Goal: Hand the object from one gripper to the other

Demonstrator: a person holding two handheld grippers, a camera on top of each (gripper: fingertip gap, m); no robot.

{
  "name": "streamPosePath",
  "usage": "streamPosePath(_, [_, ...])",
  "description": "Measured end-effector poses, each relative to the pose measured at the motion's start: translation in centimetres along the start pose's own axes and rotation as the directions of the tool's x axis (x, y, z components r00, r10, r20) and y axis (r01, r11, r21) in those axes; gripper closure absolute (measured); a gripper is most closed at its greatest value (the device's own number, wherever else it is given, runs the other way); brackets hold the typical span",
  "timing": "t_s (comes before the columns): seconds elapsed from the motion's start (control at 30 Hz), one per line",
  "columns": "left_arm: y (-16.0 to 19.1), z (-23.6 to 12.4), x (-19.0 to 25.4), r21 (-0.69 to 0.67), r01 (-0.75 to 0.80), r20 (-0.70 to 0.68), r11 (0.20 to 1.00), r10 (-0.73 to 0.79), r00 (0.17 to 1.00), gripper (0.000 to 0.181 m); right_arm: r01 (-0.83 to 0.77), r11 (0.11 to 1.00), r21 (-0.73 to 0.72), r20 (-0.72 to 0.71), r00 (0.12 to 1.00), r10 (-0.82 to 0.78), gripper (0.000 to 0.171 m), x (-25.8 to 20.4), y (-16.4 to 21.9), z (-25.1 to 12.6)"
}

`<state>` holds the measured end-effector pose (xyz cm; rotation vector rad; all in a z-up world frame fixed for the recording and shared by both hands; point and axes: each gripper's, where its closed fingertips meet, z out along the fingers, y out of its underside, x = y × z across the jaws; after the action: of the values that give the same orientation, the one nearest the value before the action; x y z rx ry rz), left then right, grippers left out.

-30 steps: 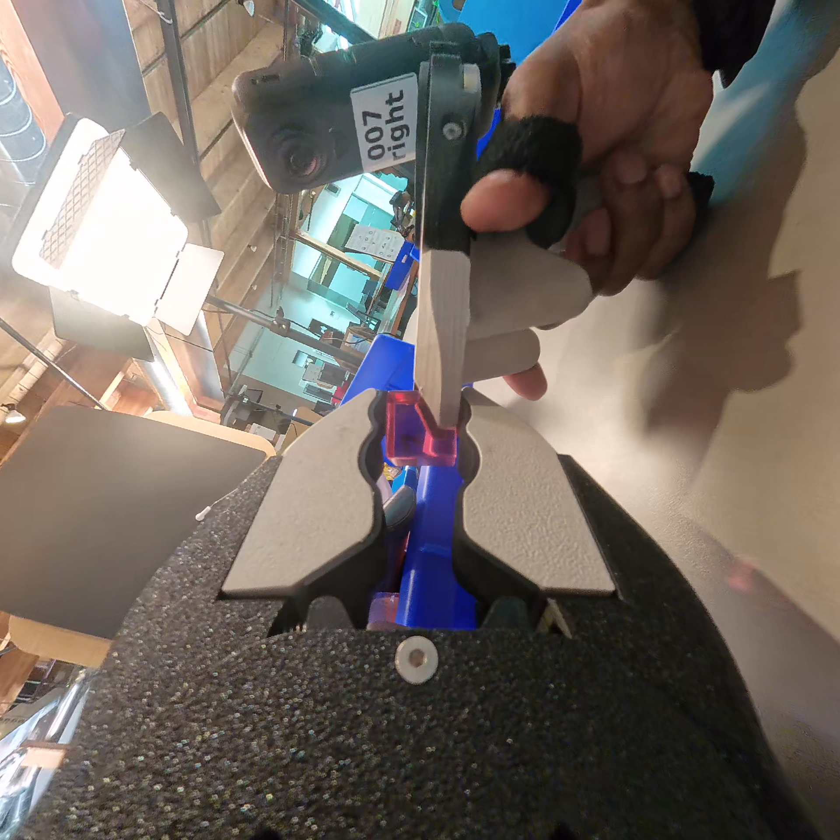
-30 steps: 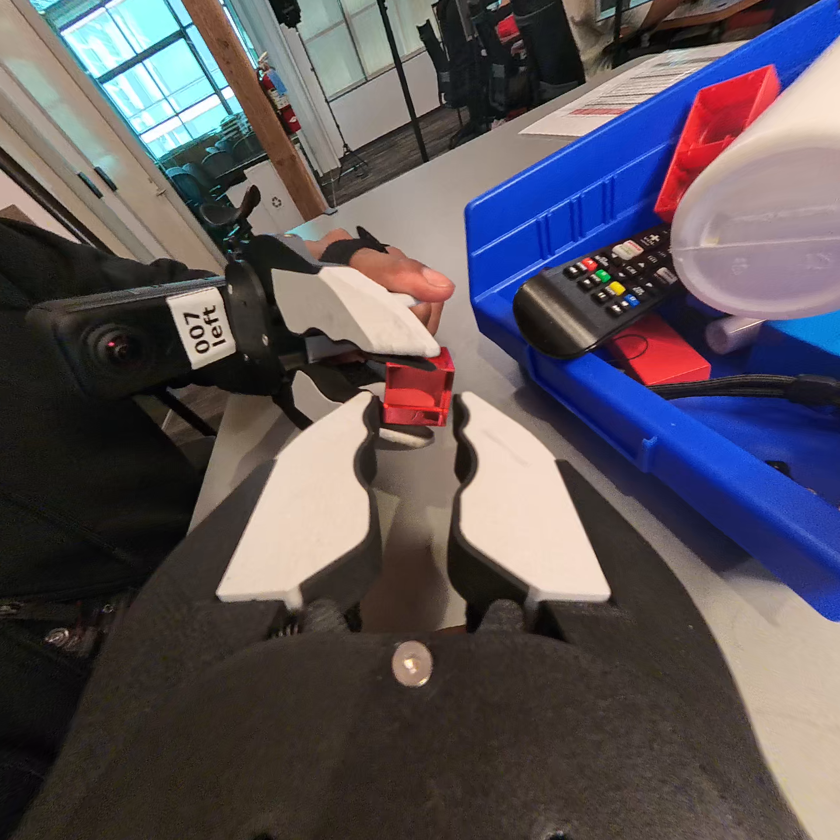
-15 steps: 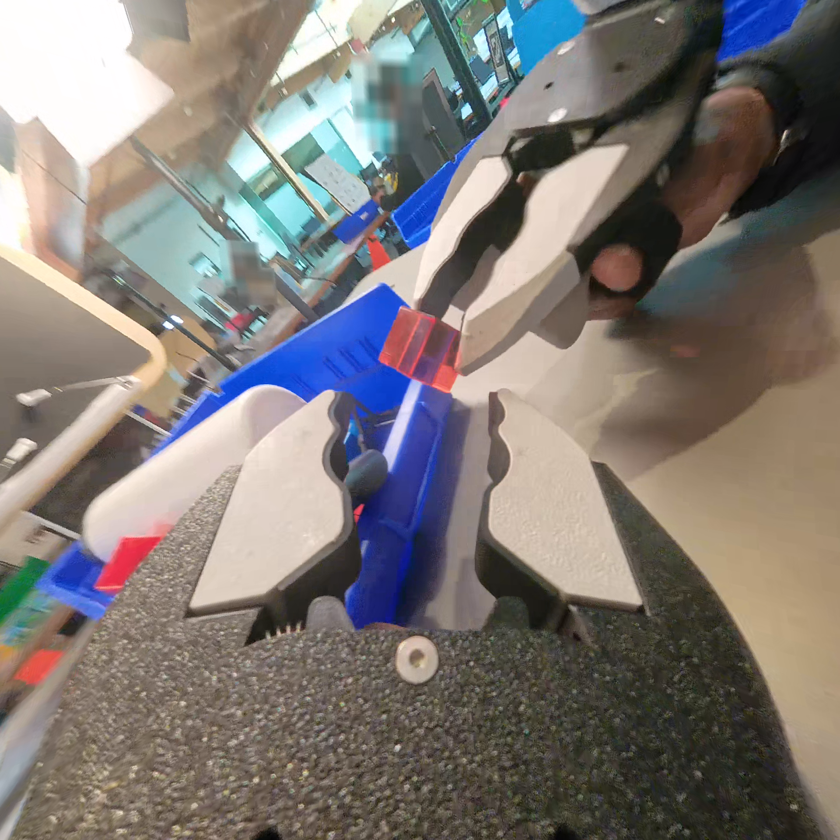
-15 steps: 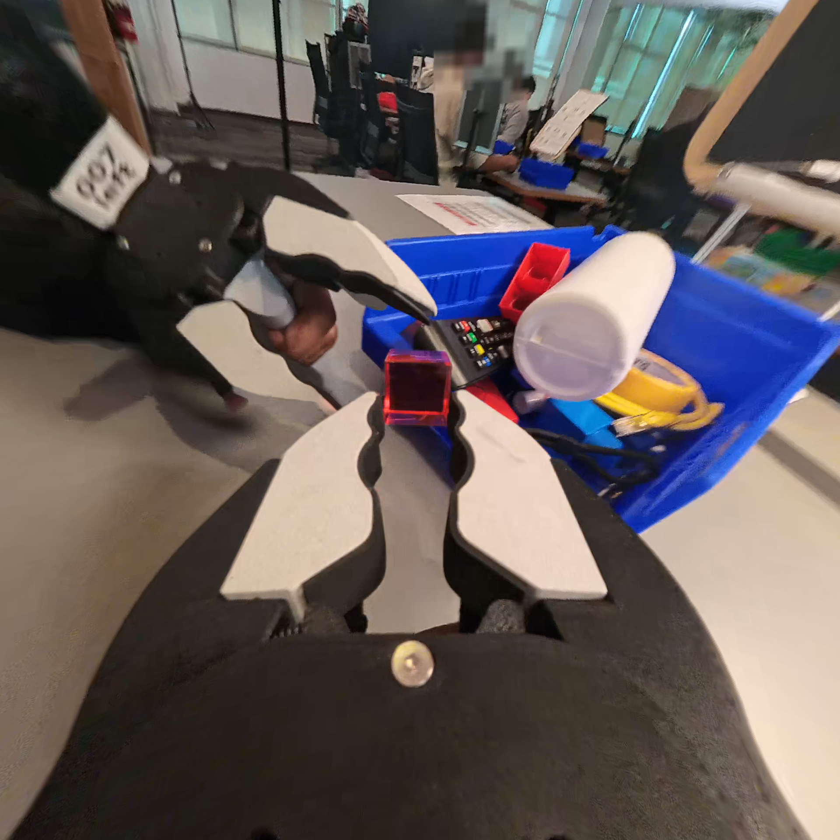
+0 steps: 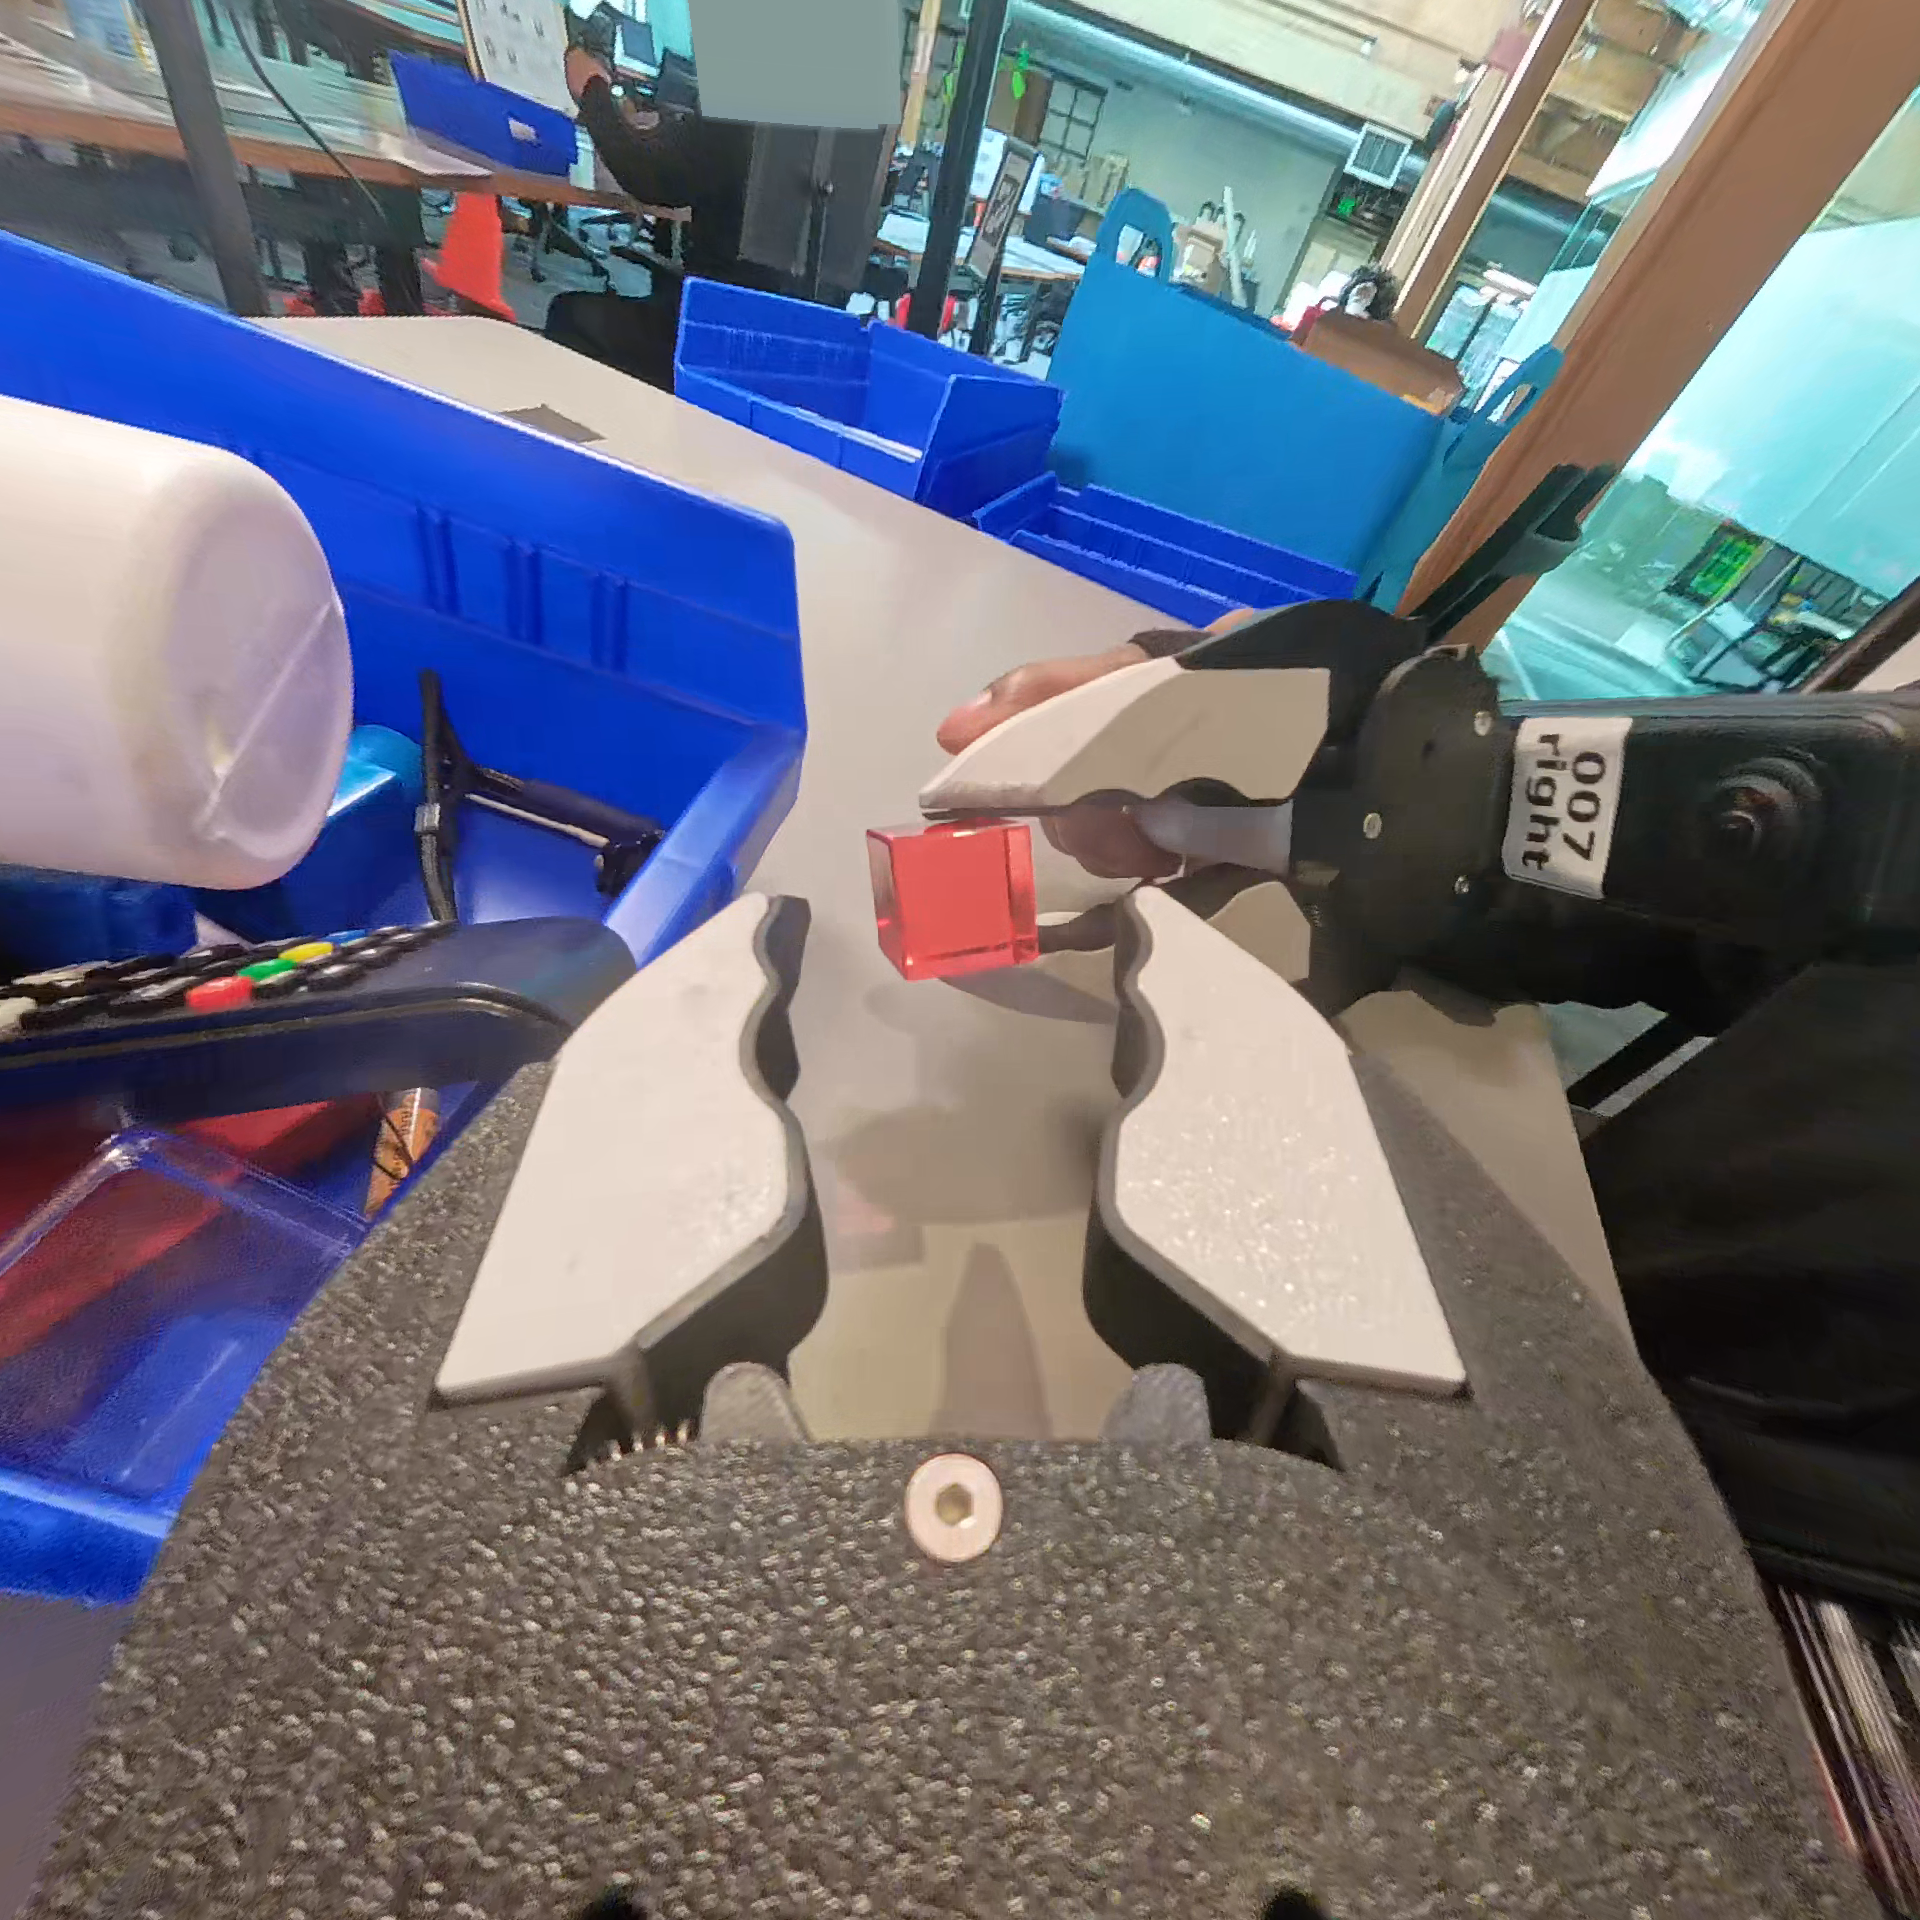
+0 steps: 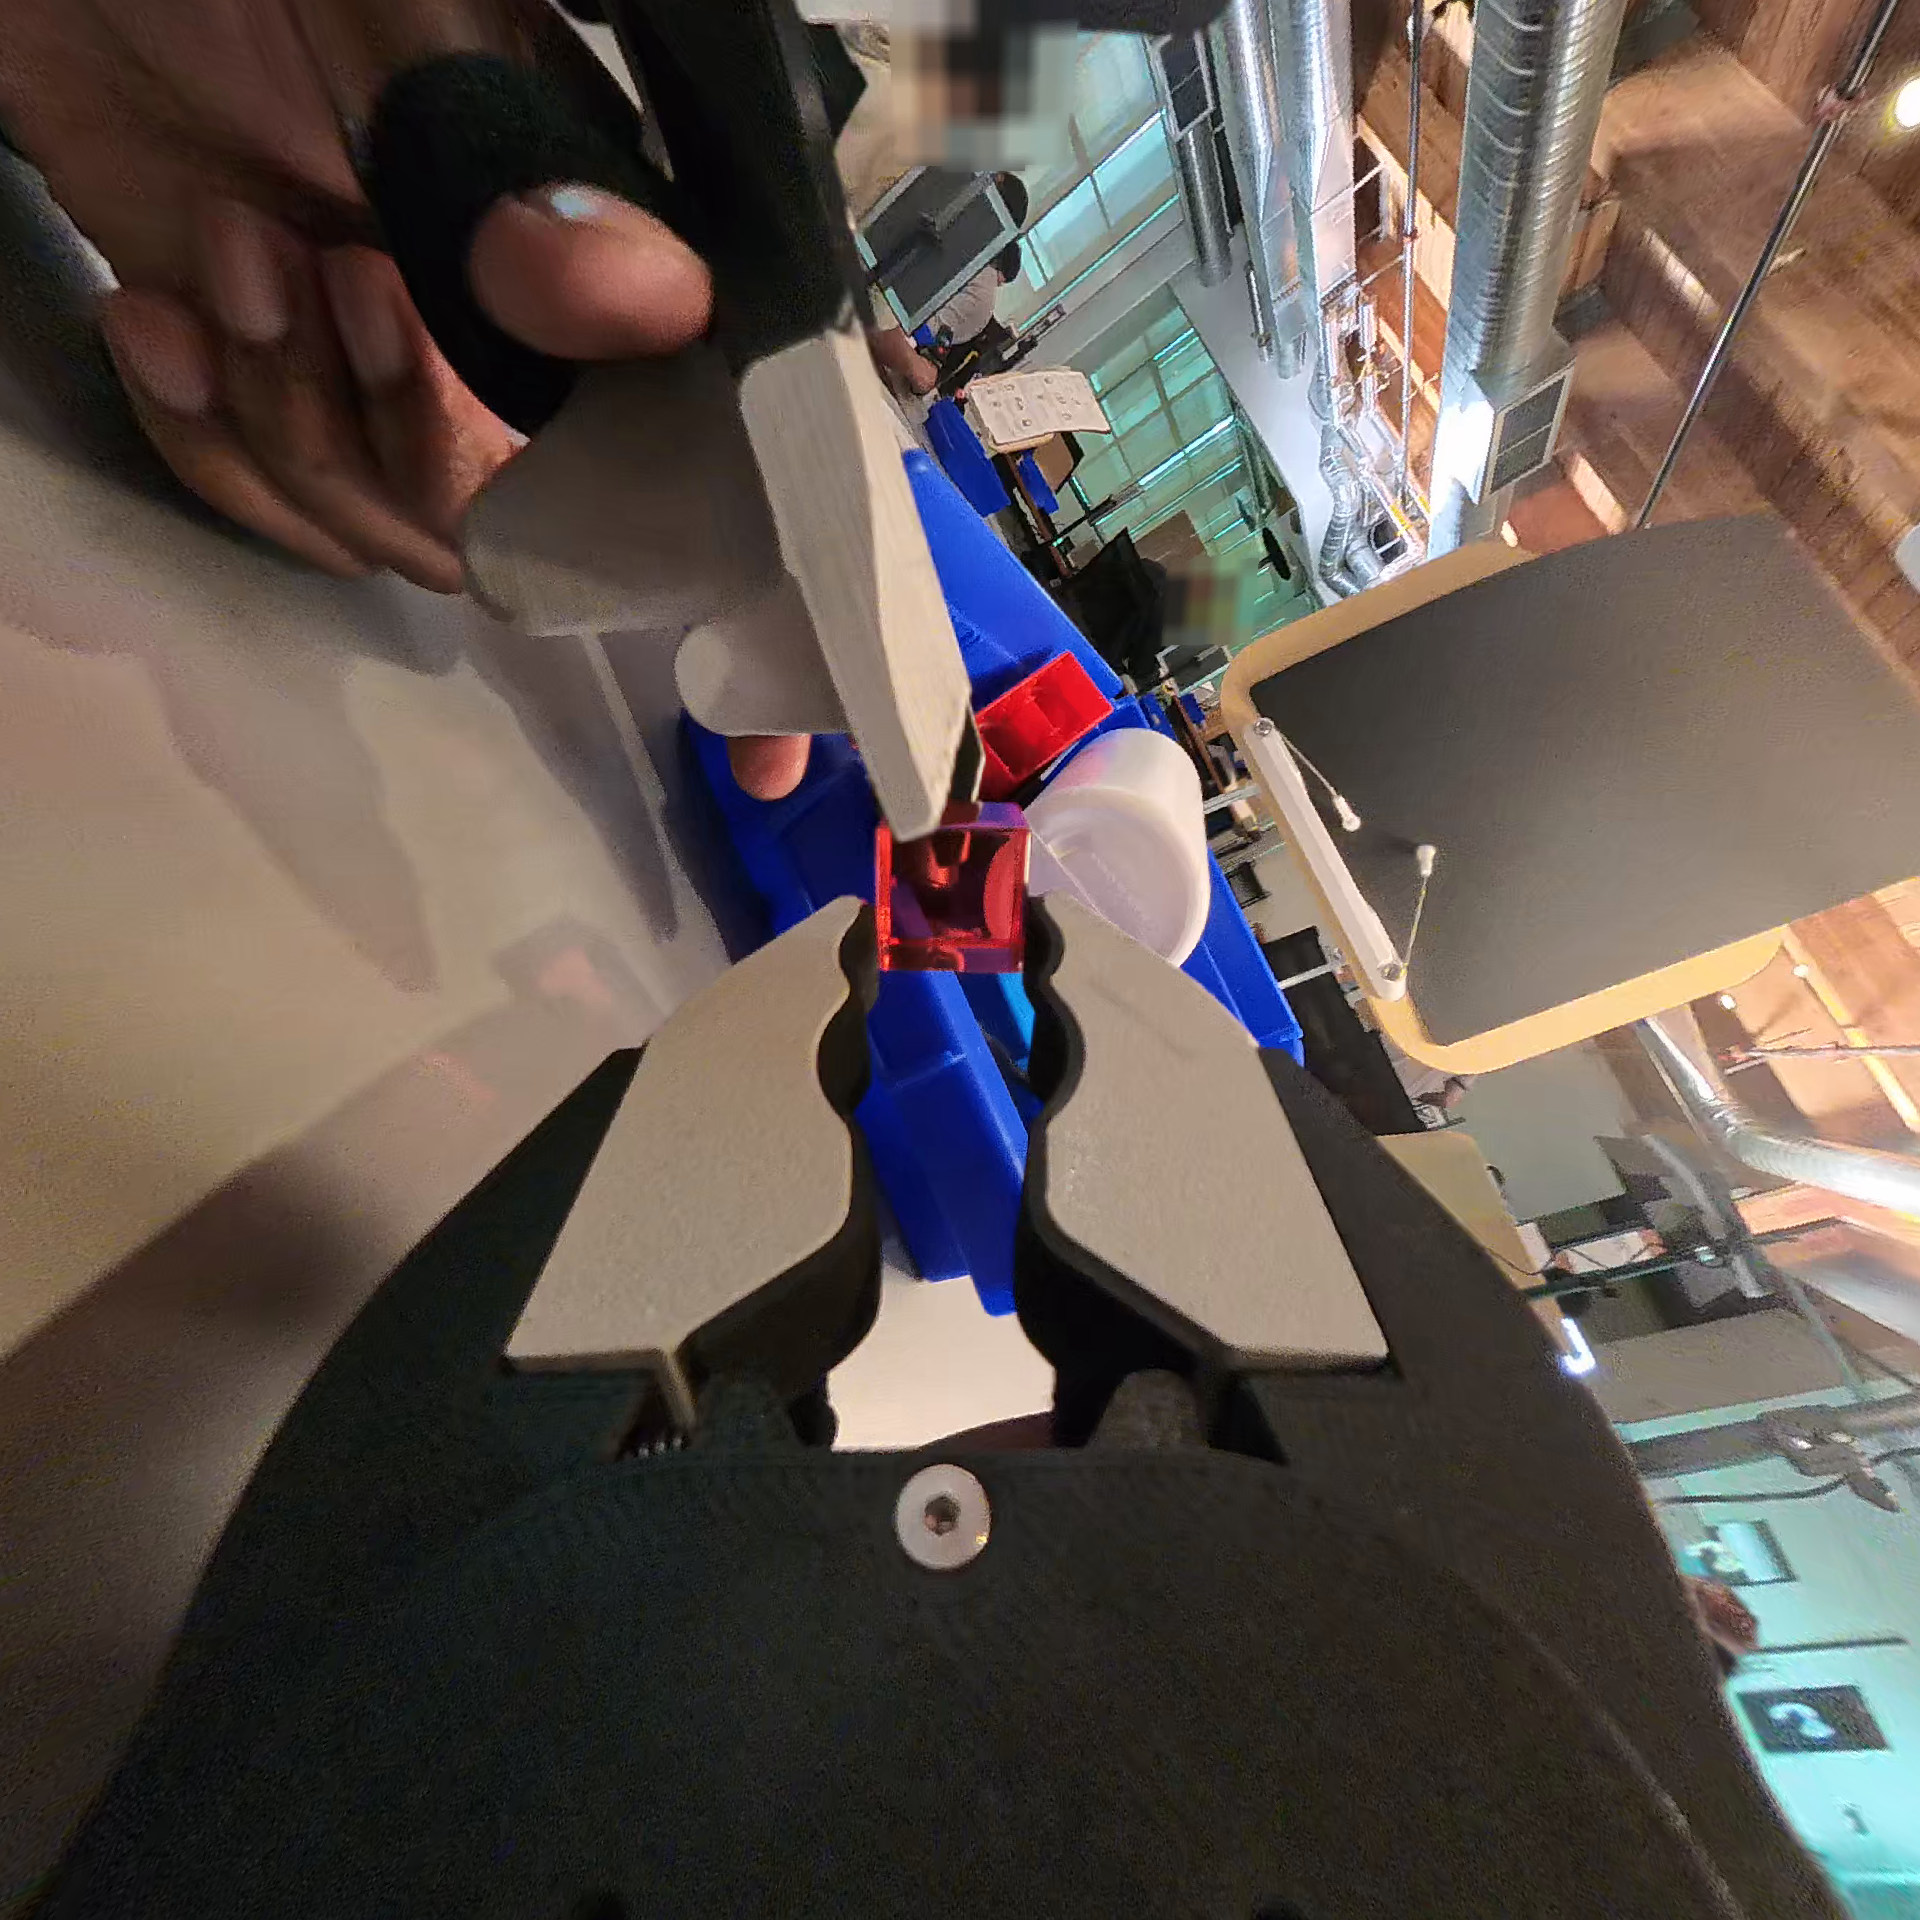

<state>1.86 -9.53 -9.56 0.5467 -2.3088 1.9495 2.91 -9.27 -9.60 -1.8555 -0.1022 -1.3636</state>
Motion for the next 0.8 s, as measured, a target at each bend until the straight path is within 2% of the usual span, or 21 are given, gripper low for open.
streamPosePath(0.2, [0.4, 0.3, -0.2, -0.032, -0.05, 0.081, 0.998, 0.052, 0.995, 0.138, 0.087, 0.996, 0.018, -0.039, 0.996, -0.086, 0.145, -0.4, -0.9, -0.1])
streamPosePath(0.27, [0.4, 0.2, -0.1, -0.027, -0.07, 0.088, 0.997, 0.072, 0.994, 0.153, 0.106, 0.994, 0.018, -0.054, 0.993, -0.104, 0.145, -0.4, -1.0, -0.1])
streamPosePath(0.33, [0.4, 0.2, 0.0, -0.027, -0.105, 0.095, 0.994, 0.107, 0.99, 0.153, 0.117, 0.993, 0.02, -0.063, 0.991, -0.116, 0.145, -0.3, -1.1, -0.1])
streamPosePath(0.43, [0.1, -0.2, -0.3, -0.03, -0.242, 0.15, 0.97, 0.243, 0.958, 0.153, 0.059, 0.998, 0.031, -0.037, 0.998, -0.058, 0.145, -0.5, -1.1, -0.2])
streamPosePath(0.53, [-0.2, -0.7, -1.0, -0.06, -0.442, 0.252, 0.895, 0.442, 0.861, 0.154, -0.148, 0.988, 0.052, 0.046, 0.988, 0.145, 0.144, -0.2, -0.8, -0.3])
streamPosePath(0.63, [-0.6, -1.2, -1.6, -0.131, -0.637, 0.332, 0.759, 0.639, 0.694, 0.154, -0.393, 0.919, 0.036, 0.166, 0.909, 0.382, 0.139, 0.1, -0.3, -0.4])
streamPosePath(0.73, [-0.6, -1.4, -1.8, -0.211, -0.763, 0.359, 0.611, 0.775, 0.52, 0.154, -0.618, 0.786, 0.007, 0.295, 0.753, 0.588, 0.134, 0.2, -0.6, -0.5])
streamPosePath(0.8, [-0.5, -1.3, -1.6, -0.242, -0.805, 0.357, 0.541, 0.821, 0.445, 0.154, -0.737, 0.675, -0.033, 0.378, 0.616, 0.691, 0.131, 0.2, -1.2, -0.8])
